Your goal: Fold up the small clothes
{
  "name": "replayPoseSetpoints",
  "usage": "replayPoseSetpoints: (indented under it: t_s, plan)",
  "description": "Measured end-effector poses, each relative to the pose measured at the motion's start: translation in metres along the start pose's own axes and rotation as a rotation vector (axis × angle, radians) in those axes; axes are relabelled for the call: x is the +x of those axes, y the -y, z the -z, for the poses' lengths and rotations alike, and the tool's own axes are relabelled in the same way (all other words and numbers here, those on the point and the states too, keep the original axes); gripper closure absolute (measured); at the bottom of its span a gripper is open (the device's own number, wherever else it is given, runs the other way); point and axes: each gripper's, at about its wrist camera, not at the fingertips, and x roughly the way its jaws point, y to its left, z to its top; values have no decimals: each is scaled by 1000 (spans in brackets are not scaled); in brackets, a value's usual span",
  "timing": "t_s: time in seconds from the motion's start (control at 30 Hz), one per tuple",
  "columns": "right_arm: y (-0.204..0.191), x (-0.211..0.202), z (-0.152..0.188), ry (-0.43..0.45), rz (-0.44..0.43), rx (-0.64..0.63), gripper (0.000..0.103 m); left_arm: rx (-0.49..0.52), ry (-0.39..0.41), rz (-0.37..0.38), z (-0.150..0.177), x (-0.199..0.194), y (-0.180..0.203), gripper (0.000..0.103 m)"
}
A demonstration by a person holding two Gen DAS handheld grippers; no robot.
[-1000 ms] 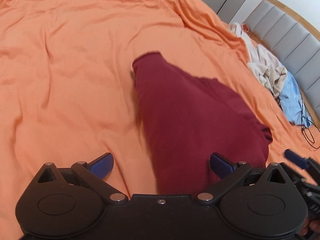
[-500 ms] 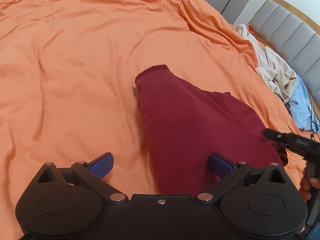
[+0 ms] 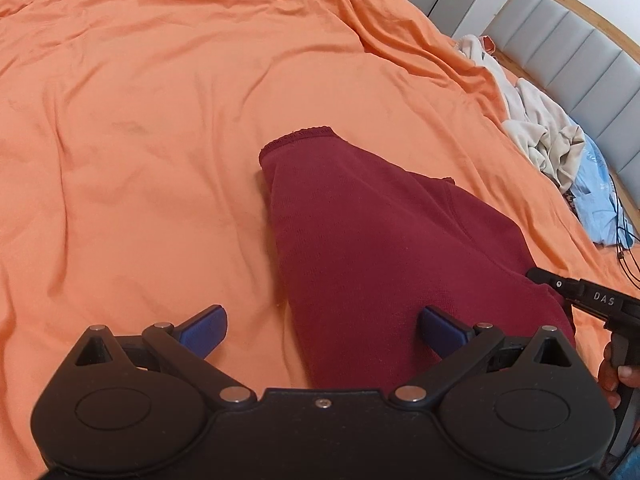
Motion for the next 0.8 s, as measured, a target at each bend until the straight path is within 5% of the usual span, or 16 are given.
replayPoseSetpoints:
  t_s: [0.07, 0.27, 0.53, 0.8]
  plan:
    - [1, -2, -1, 9, -9, 5, 53, 1, -1, 3, -1, -1, -1, 0]
    - [12, -2, -3, 21, -54, 75, 18, -18, -11, 39, -7, 3, -5, 0]
    - [23, 19, 3, -13, -87, 170, 17, -83, -41, 103, -7, 19, -16, 0]
    - [20, 29, 14, 3, -101, 188, 35, -163, -66, 168, 1, 40, -29, 0]
